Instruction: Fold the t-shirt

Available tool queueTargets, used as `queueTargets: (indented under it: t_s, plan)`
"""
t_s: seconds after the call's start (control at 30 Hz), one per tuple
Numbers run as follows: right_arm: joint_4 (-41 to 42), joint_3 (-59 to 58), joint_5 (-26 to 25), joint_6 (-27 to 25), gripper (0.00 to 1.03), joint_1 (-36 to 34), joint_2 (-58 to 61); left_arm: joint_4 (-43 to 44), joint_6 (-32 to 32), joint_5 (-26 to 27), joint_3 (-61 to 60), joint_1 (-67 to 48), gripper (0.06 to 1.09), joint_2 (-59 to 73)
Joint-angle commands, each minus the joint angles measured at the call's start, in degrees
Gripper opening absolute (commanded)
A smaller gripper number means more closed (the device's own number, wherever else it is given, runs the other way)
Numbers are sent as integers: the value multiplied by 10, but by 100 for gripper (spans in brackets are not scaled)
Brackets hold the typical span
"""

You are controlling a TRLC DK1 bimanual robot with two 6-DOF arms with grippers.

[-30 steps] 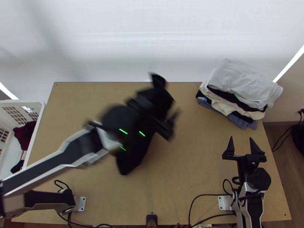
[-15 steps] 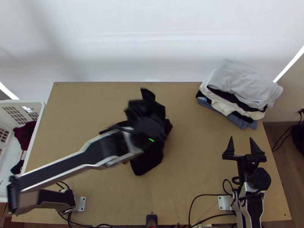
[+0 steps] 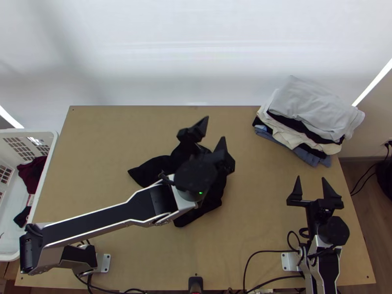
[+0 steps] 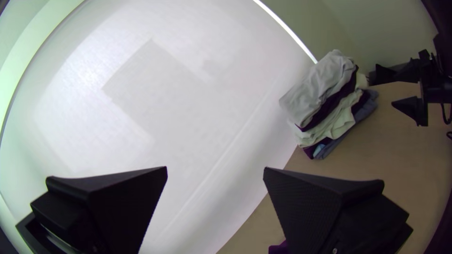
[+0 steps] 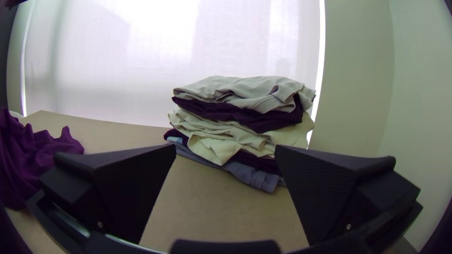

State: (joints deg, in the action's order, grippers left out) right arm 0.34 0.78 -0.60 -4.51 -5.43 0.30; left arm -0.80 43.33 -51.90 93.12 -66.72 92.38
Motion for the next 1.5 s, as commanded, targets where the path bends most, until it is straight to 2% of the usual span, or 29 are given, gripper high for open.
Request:
queueTargets:
  t_s: [0.0,0.1,0.23,0.37,0.5,0.63,0.77,0.93,0.97,1.03,1.07,1.2,1.47]
  plan:
    - [-11,-2,-5,4,99,-2,-4,0,-28,-9,8,52,105,-26]
    - [-11,-2,-5,5,99,-2,-4,-118,-158,10,14,116,105,-51]
    - [-11,-2,-5,4,99,-2,-4,-337,-357,134,23,217,105,-77]
    - [-11,-2,-5,5,99,-2,-4,-455,-443,239,14,316,105,-88]
    - [-11,-2,-5,4,99,-2,-4,-498,-464,339,-13,401,105,-109]
    - [-11,-2,-5,4,99,-2,-4,-529,-467,370,-49,429,105,-132]
    - [-11,-2,-5,5,99,-2,-4,-569,-470,428,-94,446,105,-145]
    - [-11,-2,-5,4,99,-2,-4,-569,-477,429,-196,442,105,-145]
    - [-11,-2,-3,13,99,1,-4,-569,-487,429,-216,444,105,-143]
    - [-11,-2,-2,69,99,30,-4,-551,-504,429,-254,441,105,-143]
    - [-11,-2,-2,73,99,47,-4,-539,-507,429,-270,441,105,-143]
    - [-11,-2,-3,72,99,99,-4,-476,-517,428,-315,446,105,-134]
    - [-13,-2,-4,69,99,111,-4,-418,-487,419,-329,488,105,-46]
